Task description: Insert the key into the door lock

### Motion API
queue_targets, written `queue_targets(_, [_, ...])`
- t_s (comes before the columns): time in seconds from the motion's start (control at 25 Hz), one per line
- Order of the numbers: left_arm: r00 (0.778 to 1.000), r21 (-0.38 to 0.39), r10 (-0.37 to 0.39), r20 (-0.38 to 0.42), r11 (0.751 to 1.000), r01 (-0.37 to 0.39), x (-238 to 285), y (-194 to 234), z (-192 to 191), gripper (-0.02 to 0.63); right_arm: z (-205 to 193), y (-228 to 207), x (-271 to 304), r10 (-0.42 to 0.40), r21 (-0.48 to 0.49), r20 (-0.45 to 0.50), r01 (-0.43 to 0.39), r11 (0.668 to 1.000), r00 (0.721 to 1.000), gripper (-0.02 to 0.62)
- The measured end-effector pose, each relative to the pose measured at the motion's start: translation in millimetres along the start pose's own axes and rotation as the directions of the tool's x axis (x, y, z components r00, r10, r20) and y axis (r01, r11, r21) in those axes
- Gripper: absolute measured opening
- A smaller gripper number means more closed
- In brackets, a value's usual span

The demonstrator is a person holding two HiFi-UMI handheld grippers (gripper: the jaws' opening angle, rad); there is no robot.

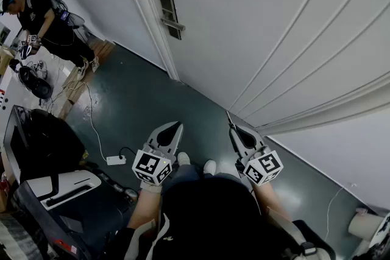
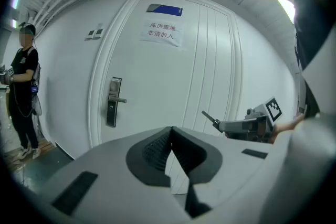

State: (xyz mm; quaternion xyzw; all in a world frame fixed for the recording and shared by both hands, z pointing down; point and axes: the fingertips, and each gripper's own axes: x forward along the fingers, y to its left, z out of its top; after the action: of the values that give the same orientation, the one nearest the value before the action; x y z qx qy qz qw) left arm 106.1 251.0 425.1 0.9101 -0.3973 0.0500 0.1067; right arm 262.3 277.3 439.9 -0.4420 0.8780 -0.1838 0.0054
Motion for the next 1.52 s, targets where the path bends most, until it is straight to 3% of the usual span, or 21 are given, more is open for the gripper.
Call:
queue_targets(0.4, [1.000, -0.021, 0.000, -0.008, 1.000, 0.000, -8.1, 14.3, -7.1, 0.008, -0.8, 4.1, 11.0, -0.005, 0.029, 0.004, 0.005, 1.000, 1.000, 0.034])
queue_targets(0.88, [0.998, -0.064, -0.064, 0.011, 0.996, 0.064, -21.1, 106.5, 2.9, 0.008, 13.2, 28.4, 91.5, -0.087, 0.107, 0.015, 0.085, 0.991, 0.996, 0.034])
queue_targets(1.16, [0.997, -0.082, -0.074, 0.005, 0.994, 0.074, -33.4, 159.6, 0.9, 0.008, 6.5, 46.4, 139.4, -0.105, 0.099, 0.004, 0.104, 0.990, 0.995, 0.034])
queue_targets(1.52, [0.998, -0.093, -0.059, -0.030, 0.994, 0.056, -6.4, 188.8, -5.2, 0.008, 12.7, 19.5, 180.9, -0.100, 0.189, 0.008, 0.096, 0.977, 0.995, 0.034])
